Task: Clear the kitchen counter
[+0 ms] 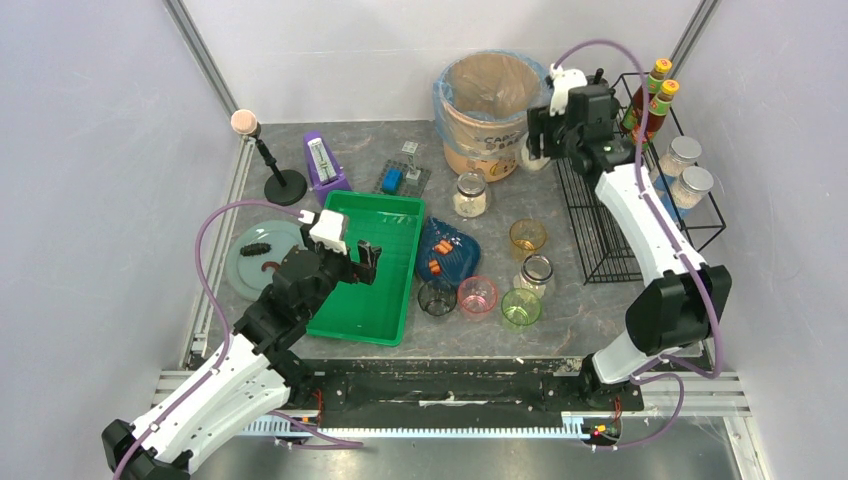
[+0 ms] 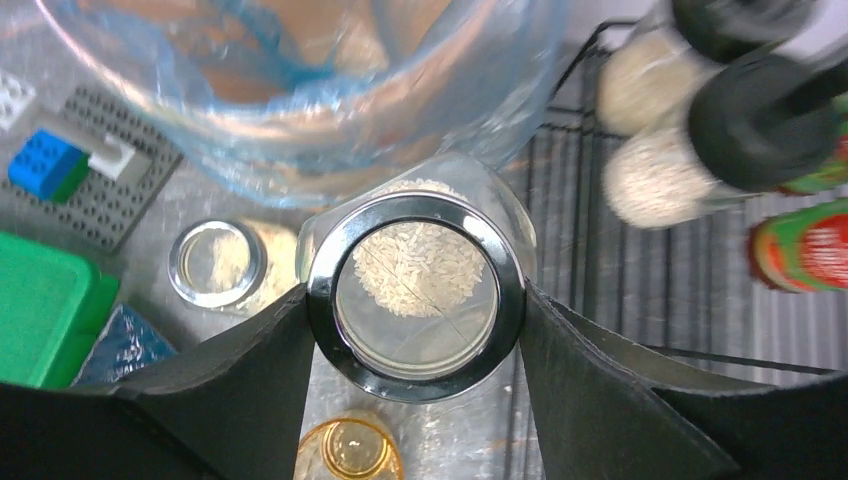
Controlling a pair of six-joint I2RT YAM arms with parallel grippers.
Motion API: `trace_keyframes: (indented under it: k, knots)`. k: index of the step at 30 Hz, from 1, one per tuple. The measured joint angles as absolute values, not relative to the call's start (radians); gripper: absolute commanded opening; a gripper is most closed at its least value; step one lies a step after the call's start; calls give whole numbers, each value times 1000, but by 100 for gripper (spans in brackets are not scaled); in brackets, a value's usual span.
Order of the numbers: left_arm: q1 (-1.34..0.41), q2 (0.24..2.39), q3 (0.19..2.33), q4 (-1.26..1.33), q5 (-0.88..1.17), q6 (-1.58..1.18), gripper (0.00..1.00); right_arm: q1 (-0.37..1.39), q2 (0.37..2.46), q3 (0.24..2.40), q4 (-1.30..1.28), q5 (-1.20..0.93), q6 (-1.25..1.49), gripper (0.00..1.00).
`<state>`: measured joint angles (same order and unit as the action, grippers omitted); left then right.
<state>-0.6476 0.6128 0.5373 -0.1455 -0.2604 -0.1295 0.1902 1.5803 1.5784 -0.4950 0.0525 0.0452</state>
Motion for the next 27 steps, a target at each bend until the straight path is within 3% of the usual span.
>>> trace_keyframes:
  k: [7,27]
  knots:
    - [-648,603,537,-146,-260,-130,93,111,1568,1788,-604,159,45,0]
    - [-652,595,537,-146,-260,-129,93,-89,1671,1733,-678,150,41,0]
